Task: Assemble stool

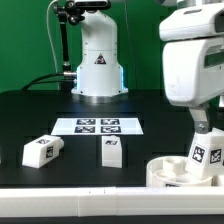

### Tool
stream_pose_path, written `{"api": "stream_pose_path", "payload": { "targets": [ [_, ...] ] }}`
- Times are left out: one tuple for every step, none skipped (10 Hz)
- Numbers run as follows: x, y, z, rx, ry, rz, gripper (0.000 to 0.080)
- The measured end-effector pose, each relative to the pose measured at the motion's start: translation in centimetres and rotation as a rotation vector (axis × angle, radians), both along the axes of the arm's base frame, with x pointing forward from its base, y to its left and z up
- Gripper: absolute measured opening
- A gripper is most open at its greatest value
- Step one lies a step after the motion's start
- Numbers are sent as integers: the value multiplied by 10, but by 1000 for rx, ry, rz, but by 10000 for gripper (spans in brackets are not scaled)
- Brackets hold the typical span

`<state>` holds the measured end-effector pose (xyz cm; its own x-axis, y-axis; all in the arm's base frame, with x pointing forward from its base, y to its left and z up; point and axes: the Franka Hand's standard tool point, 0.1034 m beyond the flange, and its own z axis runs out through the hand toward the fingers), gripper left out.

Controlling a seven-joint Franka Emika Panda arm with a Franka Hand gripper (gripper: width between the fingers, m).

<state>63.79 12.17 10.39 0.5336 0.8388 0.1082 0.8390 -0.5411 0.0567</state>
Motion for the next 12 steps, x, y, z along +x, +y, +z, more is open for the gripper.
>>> {"api": "stream_pose_path", "payload": {
  "targets": [
    [0, -3, 0, -9, -3, 48, 649],
    [0, -4, -1, -17, -6, 109, 649],
    [0, -5, -1, -24, -9, 169, 649],
    [0, -5, -2, -30, -11, 208, 649],
    [-1, -5, -7, -74, -13, 365, 649],
    [-3, -4, -11, -103, -11, 459, 649],
    [-3, -5, -13, -120, -9, 514, 649],
    [-4, -5, -15, -145, -8, 600, 649],
    [-5, -7, -18, -160, -5, 667, 649],
    [-5, -7, -20, -167, -2, 709, 649],
    [-6, -8, -21, -172, 0, 730, 649],
    [-6, -8, -21, -172, 0, 721, 560]
  ]
}}
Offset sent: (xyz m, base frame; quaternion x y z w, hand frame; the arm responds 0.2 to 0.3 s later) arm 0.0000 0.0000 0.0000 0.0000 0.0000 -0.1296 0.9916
